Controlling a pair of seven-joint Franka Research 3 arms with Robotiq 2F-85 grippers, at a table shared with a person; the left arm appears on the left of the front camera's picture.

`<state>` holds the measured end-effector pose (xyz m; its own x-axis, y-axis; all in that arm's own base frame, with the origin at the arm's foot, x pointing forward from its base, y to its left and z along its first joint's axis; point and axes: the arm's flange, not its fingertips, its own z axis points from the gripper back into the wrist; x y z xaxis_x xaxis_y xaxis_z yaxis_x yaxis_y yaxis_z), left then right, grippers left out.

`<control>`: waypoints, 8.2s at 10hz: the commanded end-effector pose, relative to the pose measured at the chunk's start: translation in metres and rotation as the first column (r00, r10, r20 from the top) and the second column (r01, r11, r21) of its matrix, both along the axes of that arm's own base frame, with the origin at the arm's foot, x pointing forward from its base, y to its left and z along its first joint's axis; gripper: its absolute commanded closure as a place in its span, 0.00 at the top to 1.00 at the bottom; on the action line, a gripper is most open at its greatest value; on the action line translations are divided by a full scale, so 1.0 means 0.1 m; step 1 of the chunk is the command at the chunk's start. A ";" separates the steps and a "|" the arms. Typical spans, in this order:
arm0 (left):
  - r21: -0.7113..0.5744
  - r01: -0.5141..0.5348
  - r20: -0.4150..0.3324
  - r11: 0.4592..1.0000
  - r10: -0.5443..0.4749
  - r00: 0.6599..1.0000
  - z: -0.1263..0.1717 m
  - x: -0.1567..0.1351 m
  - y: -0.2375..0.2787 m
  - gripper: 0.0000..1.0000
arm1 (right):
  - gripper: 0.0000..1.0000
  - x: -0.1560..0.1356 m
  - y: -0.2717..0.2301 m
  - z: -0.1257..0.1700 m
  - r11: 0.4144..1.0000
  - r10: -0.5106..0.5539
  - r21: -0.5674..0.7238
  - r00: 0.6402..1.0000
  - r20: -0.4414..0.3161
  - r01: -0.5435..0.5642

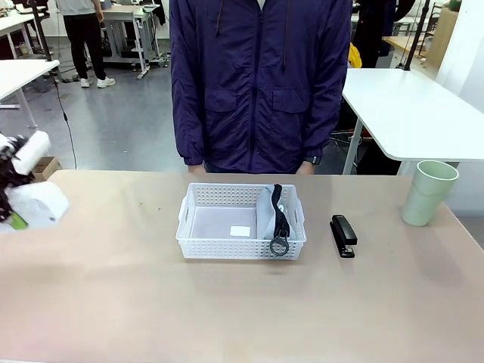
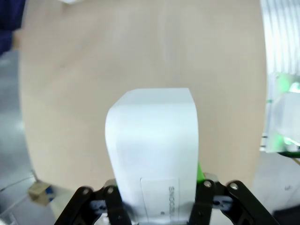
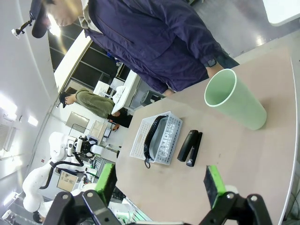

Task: Efficiently arrange items inside the basket to fit them all.
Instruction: Pick up the Digital clock and place it inside the Organizing basket, then pick up the Stapler and place it inside the Organizing basket.

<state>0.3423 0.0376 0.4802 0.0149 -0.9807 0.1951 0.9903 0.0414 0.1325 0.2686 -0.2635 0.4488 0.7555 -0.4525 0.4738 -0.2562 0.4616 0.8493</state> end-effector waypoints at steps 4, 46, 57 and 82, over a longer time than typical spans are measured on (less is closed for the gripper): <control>0.000 0.000 0.000 1.000 0.000 1.000 0.00 0.00 0.00 0.10 | 1.00 0.02 -0.02 0.02 1.000 0.000 0.000 0.999 0.038 0.000; 0.162 -0.130 -0.165 0.978 0.156 0.974 -1.54 1.67 -3.86 1.00 | 1.00 0.02 -0.02 0.02 1.000 0.000 0.000 0.999 0.038 0.000; -0.153 -0.154 0.103 0.976 0.171 0.980 -0.12 0.66 -2.64 1.00 | 1.00 0.02 -0.02 0.02 1.000 0.000 0.000 0.999 0.038 0.000; -0.691 -0.698 -0.689 0.190 0.121 0.715 -0.85 -0.56 0.88 1.00 | 1.00 0.02 -0.02 0.02 1.000 0.000 0.000 0.999 0.038 0.000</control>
